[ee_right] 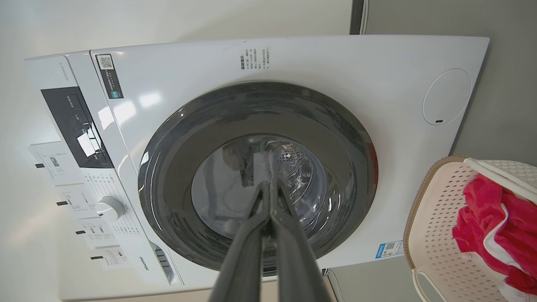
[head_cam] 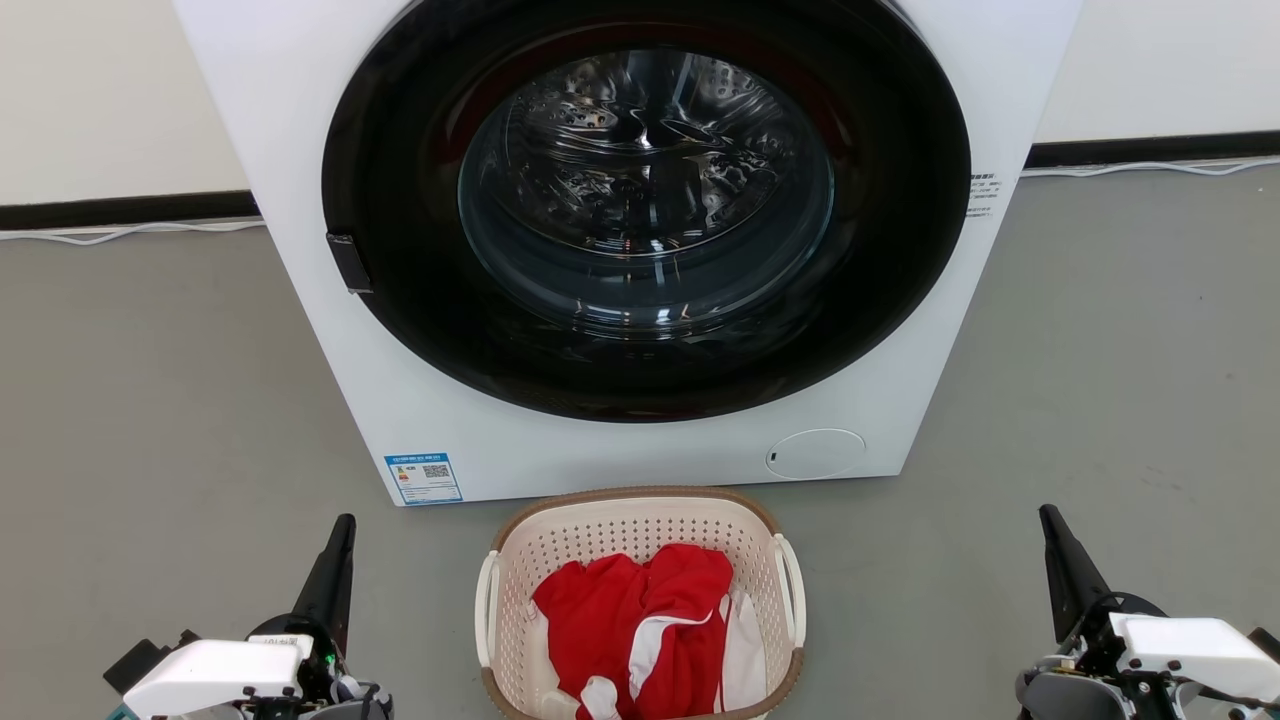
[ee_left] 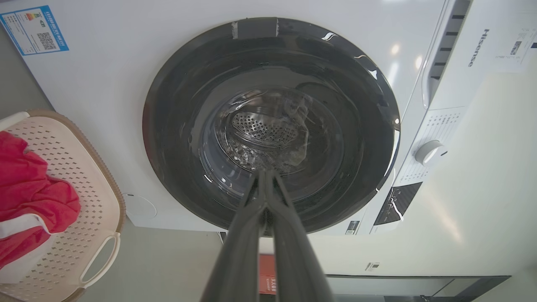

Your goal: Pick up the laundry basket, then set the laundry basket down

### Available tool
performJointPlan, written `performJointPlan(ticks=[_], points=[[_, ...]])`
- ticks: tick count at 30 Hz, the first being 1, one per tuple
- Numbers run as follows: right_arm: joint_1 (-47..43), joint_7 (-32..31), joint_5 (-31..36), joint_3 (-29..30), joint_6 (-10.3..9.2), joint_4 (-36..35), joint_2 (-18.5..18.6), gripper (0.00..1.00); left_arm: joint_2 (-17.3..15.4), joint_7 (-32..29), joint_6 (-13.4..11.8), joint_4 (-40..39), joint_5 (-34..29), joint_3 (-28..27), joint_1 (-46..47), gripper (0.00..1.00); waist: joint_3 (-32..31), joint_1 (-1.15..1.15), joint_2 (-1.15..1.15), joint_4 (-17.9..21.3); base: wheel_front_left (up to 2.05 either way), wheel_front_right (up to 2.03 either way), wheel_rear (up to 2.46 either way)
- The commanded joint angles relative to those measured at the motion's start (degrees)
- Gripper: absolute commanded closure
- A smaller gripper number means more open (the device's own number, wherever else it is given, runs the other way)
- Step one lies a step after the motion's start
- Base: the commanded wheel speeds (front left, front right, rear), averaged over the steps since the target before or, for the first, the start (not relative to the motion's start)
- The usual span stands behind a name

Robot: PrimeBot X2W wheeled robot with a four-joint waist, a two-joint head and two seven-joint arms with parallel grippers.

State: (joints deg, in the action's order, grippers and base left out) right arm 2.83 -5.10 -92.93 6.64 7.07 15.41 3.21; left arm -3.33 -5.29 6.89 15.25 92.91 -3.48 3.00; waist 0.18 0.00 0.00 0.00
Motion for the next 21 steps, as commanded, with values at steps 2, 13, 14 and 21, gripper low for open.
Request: performJointPlan(ticks=[2,13,14,21], points=[[3.3,-0.5,-0.1,-1.2,0.42,-1.4,0.5,1.00,-0.4,-0.3,0.6,-1.3,0.2,-1.9,3.1,1.00,0.0,0.00,0.00,0.0,0.00,0.00,0.00],[3.3,-0.6,0.0,-1.0,0.42,-1.4,0.4,1.00,-0.3,-0.4,0.6,-1.2,0.1,-2.0,3.1,1.00,0.0,0.00,0.00,0.0,0.00,0.00,0.00],[3.3,-0.6,0.0,-1.0,0.42,-1.4,0.3,1.00,-0.3,-0.4,0.6,-1.2,0.1,-2.1,3.1,1.00,0.0,0.00,0.00,0.0,0.00,0.00,0.00],[3.3,-0.7,0.1,-0.9,0.42,-1.4,0.3,1.00,-0.2,-0.5,0.6,-1.2,0.0,-2.1,3.1,1.00,0.0,0.00,0.00,0.0,0.00,0.00,0.00]])
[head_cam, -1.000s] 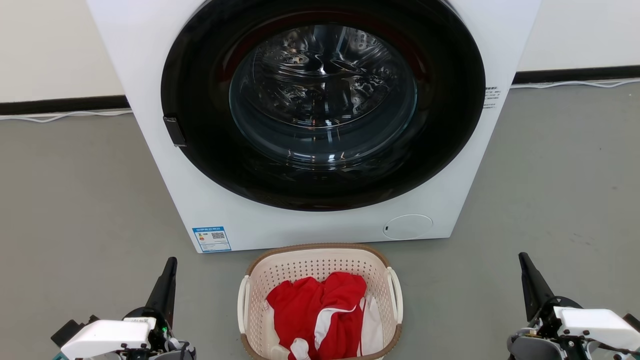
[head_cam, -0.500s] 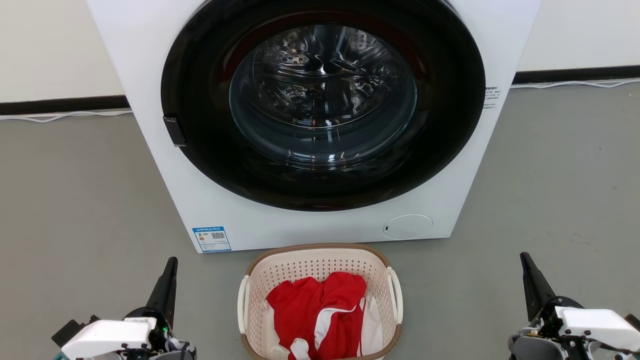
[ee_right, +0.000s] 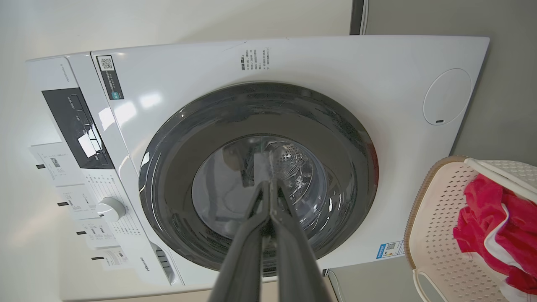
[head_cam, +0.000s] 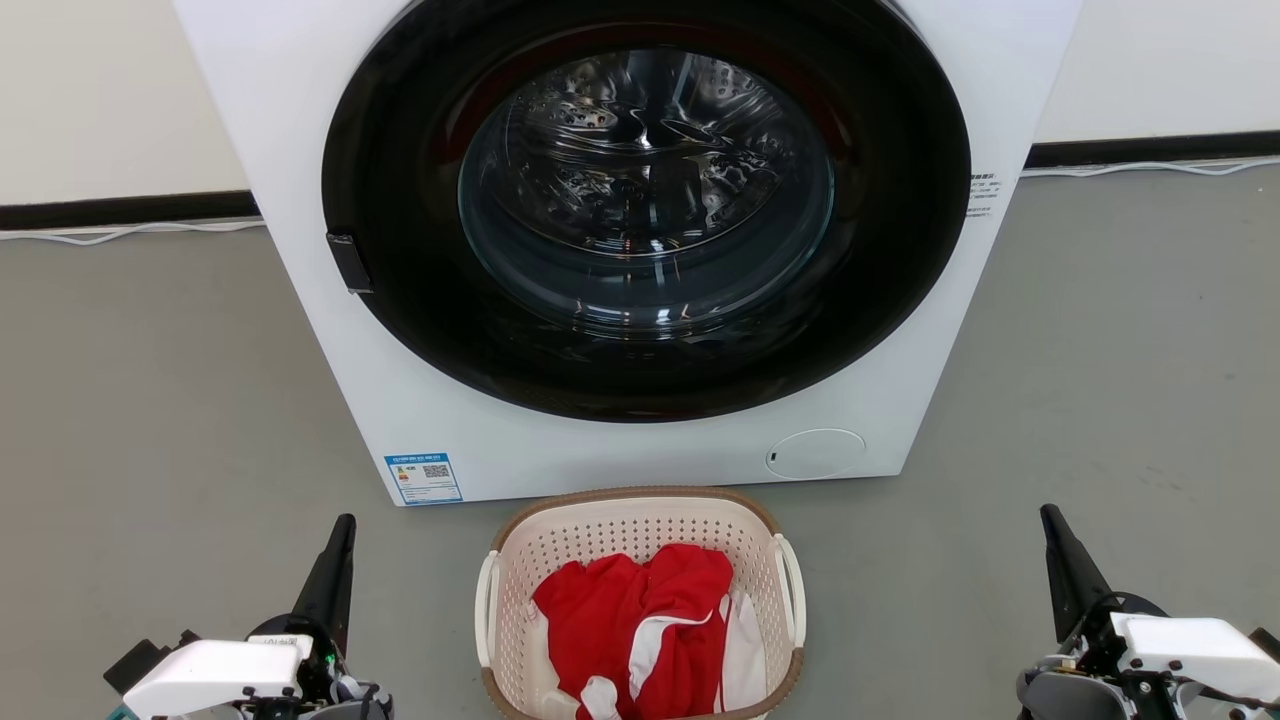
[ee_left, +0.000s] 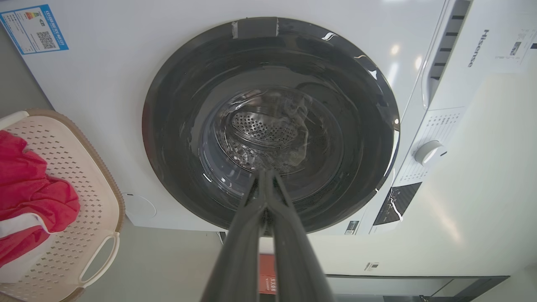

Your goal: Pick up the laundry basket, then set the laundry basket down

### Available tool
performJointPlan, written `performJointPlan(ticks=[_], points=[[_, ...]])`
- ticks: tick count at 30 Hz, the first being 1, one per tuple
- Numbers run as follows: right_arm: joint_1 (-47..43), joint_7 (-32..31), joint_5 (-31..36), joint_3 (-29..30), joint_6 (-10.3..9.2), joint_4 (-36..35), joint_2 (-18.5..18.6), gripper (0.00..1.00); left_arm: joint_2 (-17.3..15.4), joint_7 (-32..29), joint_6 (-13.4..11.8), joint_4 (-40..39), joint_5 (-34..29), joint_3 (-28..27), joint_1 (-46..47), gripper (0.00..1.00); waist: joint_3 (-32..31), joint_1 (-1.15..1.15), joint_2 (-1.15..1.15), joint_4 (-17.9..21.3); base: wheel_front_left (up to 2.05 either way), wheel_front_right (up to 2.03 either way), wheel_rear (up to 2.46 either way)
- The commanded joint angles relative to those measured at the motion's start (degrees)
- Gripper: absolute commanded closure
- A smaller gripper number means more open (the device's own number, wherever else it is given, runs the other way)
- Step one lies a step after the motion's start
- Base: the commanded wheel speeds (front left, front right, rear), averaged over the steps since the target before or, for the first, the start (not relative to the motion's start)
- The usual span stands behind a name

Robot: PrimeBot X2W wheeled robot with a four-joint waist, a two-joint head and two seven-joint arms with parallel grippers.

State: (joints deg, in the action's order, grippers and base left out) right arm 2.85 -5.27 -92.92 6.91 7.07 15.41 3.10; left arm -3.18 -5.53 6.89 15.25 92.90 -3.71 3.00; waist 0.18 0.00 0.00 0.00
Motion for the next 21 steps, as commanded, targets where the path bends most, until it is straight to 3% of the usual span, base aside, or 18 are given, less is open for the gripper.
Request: performJointPlan(ticks=[1,21], points=[[3.3,-0.6,0.1,-1.2,0.42,-1.4,0.4,1.00,-0.4,-0.2,0.6,-1.2,0.0,-1.9,3.1,1.00,0.0,0.00,0.00,0.0,0.00,0.00,0.00],[3.3,-0.7,0.2,-1.0,0.42,-1.4,0.2,1.00,-0.2,-0.4,0.6,-1.2,-0.2,-2.1,3.1,1.00,0.0,0.00,0.00,0.0,0.00,0.00,0.00]])
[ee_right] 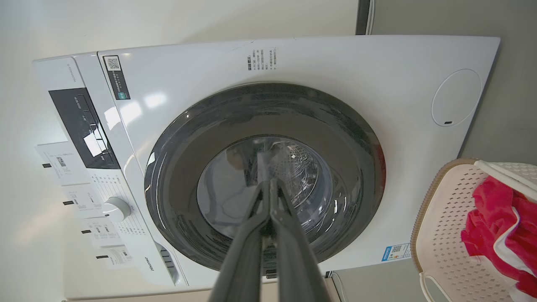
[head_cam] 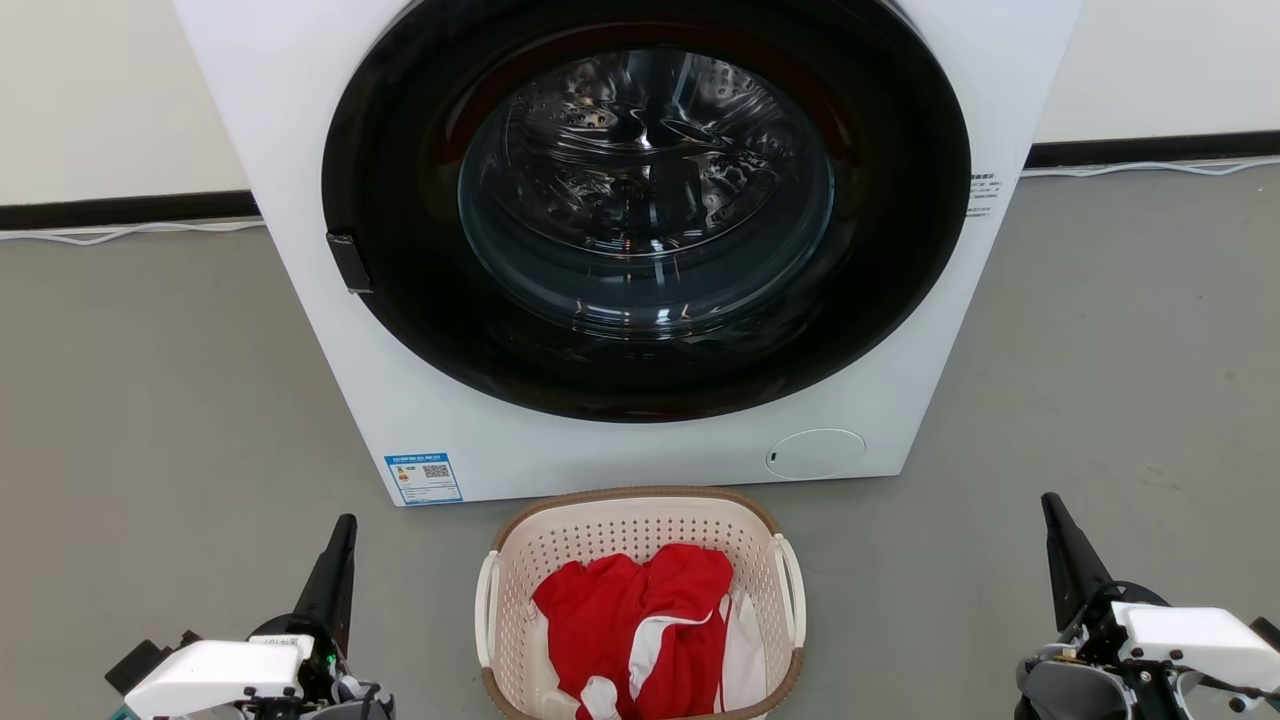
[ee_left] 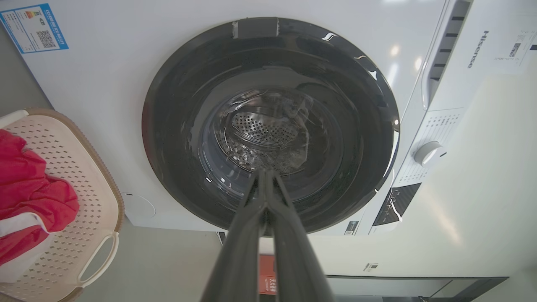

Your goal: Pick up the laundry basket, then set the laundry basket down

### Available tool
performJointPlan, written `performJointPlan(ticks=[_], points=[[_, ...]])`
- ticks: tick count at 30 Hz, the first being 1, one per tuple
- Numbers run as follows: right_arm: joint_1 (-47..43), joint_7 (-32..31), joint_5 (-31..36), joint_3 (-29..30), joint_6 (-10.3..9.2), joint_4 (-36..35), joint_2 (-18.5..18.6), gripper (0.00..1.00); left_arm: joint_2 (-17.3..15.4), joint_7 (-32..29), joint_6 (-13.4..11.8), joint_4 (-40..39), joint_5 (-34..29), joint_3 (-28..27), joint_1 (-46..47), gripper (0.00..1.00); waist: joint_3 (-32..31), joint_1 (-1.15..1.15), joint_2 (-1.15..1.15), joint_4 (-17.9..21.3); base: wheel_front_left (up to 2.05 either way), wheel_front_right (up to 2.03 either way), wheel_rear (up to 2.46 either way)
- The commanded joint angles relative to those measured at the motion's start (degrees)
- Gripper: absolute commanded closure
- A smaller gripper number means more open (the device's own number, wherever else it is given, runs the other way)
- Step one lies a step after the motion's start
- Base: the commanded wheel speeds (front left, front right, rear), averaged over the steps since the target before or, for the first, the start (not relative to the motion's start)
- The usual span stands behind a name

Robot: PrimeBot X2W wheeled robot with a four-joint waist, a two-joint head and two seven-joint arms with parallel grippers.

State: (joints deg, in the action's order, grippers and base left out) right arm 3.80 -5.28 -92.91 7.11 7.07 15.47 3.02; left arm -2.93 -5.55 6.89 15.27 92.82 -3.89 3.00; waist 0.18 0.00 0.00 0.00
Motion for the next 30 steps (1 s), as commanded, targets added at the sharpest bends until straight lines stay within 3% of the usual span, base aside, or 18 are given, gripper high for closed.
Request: performJointPlan(ticks=[1,30], points=[[2.3,-0.7,0.2,-1.2,0.42,-1.5,0.3,1.00,-0.4,-0.4,0.6,-1.2,-0.1,-2.0,3.1,1.00,0.0,0.00,0.00,0.0,0.00,0.00,0.00],[2.3,-0.9,0.4,-1.0,0.42,-1.5,0.2,1.00,-0.3,-0.6,0.6,-1.2,-0.3,-2.2,3.2,1.00,0.0,0.00,0.00,0.0,0.00,0.00,0.00]])
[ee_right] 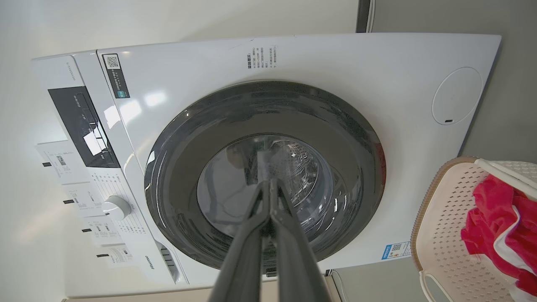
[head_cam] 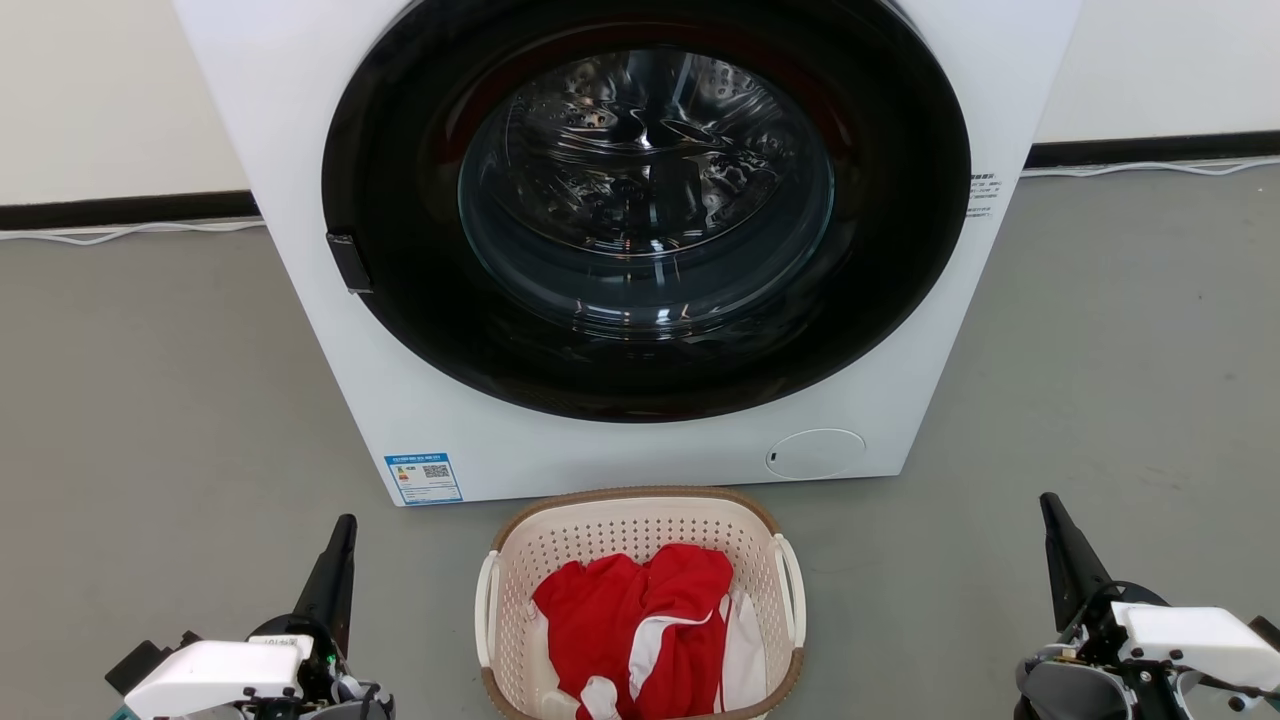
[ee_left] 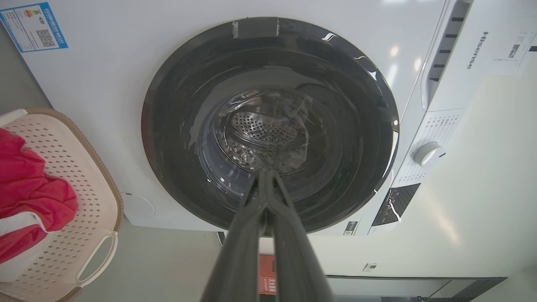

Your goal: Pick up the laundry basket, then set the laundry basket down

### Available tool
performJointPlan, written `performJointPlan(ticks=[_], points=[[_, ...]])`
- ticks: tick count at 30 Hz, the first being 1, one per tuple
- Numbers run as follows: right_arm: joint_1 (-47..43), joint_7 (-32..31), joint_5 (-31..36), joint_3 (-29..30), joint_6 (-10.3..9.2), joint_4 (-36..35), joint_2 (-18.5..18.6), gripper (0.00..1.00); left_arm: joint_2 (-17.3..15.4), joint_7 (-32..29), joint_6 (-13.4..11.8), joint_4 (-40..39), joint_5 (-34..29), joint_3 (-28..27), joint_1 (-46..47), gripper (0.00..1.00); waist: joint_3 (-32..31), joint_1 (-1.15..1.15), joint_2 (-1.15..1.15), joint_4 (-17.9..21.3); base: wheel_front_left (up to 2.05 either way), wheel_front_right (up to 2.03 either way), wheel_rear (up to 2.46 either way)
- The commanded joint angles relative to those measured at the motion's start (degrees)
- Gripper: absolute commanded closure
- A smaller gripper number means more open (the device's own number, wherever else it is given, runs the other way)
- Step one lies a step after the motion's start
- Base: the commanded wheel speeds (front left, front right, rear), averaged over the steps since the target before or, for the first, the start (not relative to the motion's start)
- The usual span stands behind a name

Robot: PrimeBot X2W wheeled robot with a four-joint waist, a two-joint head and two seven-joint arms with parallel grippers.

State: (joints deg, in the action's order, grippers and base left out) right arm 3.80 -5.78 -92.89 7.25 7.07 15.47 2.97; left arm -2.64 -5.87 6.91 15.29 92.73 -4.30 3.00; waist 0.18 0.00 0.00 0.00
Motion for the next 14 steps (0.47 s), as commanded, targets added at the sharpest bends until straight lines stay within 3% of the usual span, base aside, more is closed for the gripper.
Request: performJointPlan(ticks=[1,14], points=[[2.3,-0.4,0.4,-1.1,0.42,-1.5,0.2,1.00,-0.6,-0.3,0.6,-1.3,-0.2,-1.8,3.2,1.00,0.0,0.00,0.00,0.0,0.00,0.00,0.00],[2.4,-0.5,0.5,-1.0,0.42,-1.5,0.2,1.00,-0.5,-0.4,0.6,-1.3,-0.3,-1.9,3.2,1.00,0.0,0.00,0.00,0.0,0.00,0.00,0.00]])
